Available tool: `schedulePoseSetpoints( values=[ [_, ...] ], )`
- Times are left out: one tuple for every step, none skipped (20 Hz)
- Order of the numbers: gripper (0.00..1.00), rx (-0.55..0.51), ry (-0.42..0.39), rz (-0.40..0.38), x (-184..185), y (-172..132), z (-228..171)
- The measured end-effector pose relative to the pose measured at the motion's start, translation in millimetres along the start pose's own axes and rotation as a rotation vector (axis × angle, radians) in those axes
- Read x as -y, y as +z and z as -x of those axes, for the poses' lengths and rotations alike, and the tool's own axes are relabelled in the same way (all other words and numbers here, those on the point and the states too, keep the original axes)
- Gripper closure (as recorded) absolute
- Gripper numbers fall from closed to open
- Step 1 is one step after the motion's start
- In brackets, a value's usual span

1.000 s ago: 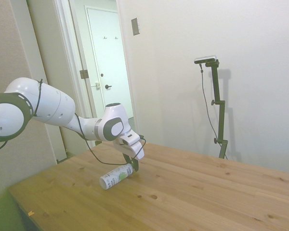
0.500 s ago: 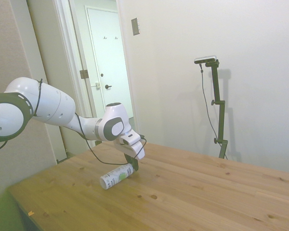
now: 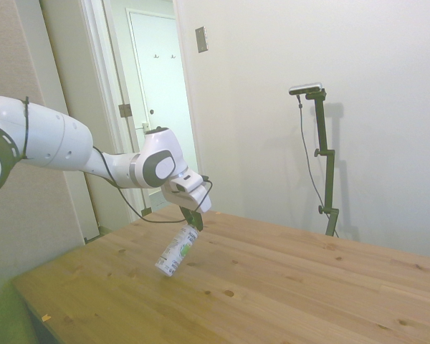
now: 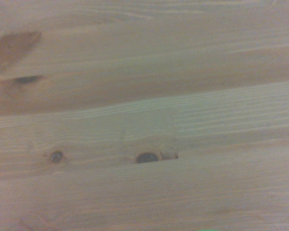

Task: Stand the water bottle

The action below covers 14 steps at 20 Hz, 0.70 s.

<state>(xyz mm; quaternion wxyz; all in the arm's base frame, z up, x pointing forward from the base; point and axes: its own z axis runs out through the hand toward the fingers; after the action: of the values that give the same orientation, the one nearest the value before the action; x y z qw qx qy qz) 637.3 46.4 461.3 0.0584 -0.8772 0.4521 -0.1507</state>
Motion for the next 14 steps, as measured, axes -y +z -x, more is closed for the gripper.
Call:
schedulePoseSetpoints(
  values=[
    [1.0, -0.013, -0.009, -0.008, 1.2, -8.8, 0.3],
    [1.0, -0.027, -0.02, -0.015, 2.4, -17.1, 0.7],
    [1.0, -0.04, -0.029, -0.023, 3.6, -25.7, 1.3],
    [1.0, -0.059, -0.041, -0.031, 4.8, -35.6, 2.1],
    [1.0, -0.081, -0.052, -0.037, 5.2, -44.6, 3.4],
    [1.0, -0.105, -0.063, -0.046, 5.2, -53.7, 6.0],
    [1.0, -0.13, -0.073, -0.056, 4.9, -62.2, 10.0],
    [1.0, -0.158, -0.082, -0.063, 4.3, -71.1, 15.5],
    [1.0, -0.191, -0.092, -0.068, 2.9, -78.1, 21.8],
    [1.0, -0.225, -0.099, -0.073, 0.7, -83.4, 29.2],
    [1.0, -0.254, -0.104, -0.078, -2.3, -86.2, 36.1],
    [1.0, -0.281, -0.108, -0.083, -6.3, -86.9, 42.3],
    [1.0, -0.312, -0.114, -0.089, -11.2, -85.4, 47.2],
    [1.0, -0.342, -0.115, -0.097, -16.9, -82.3, 51.2]
  ],
)
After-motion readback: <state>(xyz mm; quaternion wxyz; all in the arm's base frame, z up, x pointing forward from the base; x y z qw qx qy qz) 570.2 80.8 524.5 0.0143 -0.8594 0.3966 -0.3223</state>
